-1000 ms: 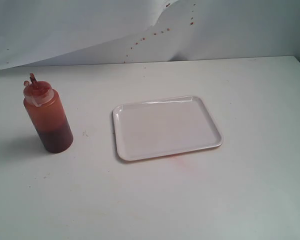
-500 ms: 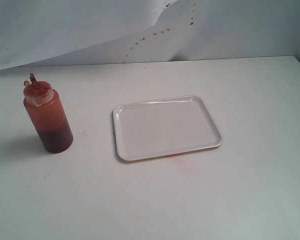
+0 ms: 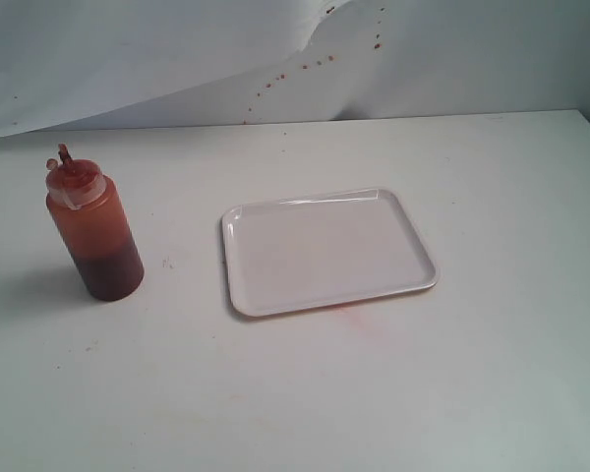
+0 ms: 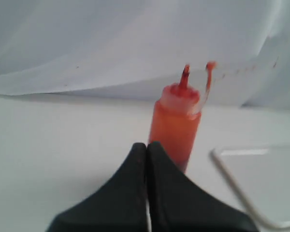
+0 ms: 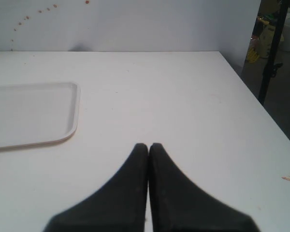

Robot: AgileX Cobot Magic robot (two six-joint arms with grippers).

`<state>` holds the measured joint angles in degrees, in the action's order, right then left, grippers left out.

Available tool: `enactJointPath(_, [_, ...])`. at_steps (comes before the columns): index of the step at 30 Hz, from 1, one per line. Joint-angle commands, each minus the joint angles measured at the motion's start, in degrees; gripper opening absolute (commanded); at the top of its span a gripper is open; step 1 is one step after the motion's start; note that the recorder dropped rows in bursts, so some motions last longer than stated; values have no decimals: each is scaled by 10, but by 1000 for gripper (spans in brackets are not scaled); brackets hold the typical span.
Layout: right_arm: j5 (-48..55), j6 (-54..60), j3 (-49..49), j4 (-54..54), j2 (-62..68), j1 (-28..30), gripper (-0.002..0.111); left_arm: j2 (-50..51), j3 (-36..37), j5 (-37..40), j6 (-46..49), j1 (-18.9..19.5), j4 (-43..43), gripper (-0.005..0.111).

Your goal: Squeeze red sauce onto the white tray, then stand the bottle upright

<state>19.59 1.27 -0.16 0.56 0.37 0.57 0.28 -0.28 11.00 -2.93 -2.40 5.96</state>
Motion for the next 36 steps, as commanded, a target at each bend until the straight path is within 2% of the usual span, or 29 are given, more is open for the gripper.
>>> enactJointPath(1, [-1, -1, 2, -2, -4, 1, 0, -3, 3, -139, -19, 2, 126, 0])
enactJointPath(3, [-1, -1, 2, -2, -4, 1, 0, -3, 3, -211, -19, 2, 127, 0])
enactJointPath(10, [-1, -1, 2, -2, -4, 1, 0, 0, 3, -375, -38, 2, 125, 0])
enactJointPath(13, [-1, -1, 2, -2, -4, 1, 0, 41, 3, -442, -66, 2, 58, 0])
enactJointPath(15, [-1, -1, 2, -2, -4, 1, 0, 101, 3, -457, -88, 2, -9, 0])
enactJointPath(19, [-1, -1, 2, -2, -4, 1, 0, 275, -43, -457, -144, 2, -147, 0])
enactJointPath(23, [-1, -1, 2, -2, -4, 1, 0, 453, -79, -462, -216, 2, -338, 0])
enactJointPath(25, [-1, -1, 2, -2, -4, 1, 0, 528, -84, -477, -231, 2, -404, 0])
enactJointPath(27, [-1, -1, 2, -2, -4, 1, 0, 606, -87, -501, -238, 2, -437, 0])
enactJointPath(30, [-1, -1, 2, -2, -4, 1, 0, 698, -87, -531, -239, 2, -440, 0])
enactJointPath(36, [-1, -1, 2, -2, -4, 1, 0, 782, -87, -534, -236, 2, -440, 0])
